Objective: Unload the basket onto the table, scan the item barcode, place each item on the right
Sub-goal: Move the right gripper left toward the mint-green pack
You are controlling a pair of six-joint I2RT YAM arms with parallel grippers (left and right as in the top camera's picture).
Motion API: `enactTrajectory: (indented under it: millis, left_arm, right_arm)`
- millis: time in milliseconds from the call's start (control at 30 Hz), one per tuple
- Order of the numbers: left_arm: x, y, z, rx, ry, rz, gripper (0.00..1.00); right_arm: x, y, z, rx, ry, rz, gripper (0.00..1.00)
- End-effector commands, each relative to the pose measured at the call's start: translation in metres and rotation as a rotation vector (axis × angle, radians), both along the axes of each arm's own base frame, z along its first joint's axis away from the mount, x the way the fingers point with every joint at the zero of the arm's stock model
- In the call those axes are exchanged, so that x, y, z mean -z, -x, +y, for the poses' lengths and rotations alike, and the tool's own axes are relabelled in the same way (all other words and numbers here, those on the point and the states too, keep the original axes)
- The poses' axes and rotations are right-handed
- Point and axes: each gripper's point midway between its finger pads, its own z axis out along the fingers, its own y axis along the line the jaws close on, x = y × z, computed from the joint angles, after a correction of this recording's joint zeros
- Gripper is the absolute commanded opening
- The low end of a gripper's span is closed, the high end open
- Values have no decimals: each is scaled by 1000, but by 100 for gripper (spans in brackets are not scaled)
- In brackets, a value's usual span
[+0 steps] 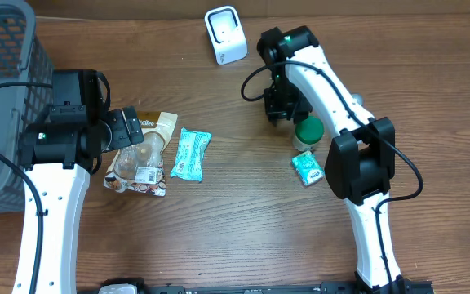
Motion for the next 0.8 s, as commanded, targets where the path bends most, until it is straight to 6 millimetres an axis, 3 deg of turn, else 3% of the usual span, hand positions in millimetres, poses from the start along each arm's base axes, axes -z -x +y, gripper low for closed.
enactTrajectory:
  millis: [0,133,267,400,533,667,767]
  left_arm:
    - [-4,-3,-1,-7,5,-14,99]
    - [-4,-3,-1,-7,5,-14,99]
    - [-4,-3,-1,-7,5,-14,100]
    - [-4,-3,-1,-7,5,-14,100]
    - [-10,-11,0,-8,4,-58,100]
    - [-12,-18,-20,51,100,-83,99]
    - [-11,-17,-21,55,105,-75,100]
  right_arm:
    - [-19,-6,0,6,-3,-49,45]
    - [-33,-4,28,-48,-150,-53,47]
    - [-38,-3,69,-56,-376,-29,49]
    - [-49,-13,102,-76,-546,-66,56]
    - [-53,-20,120,-111,-596,-112,60]
    - [-53,-16,133,-141,-605,-121,64]
    - [-52,-12,143,-163,-609,-122,66]
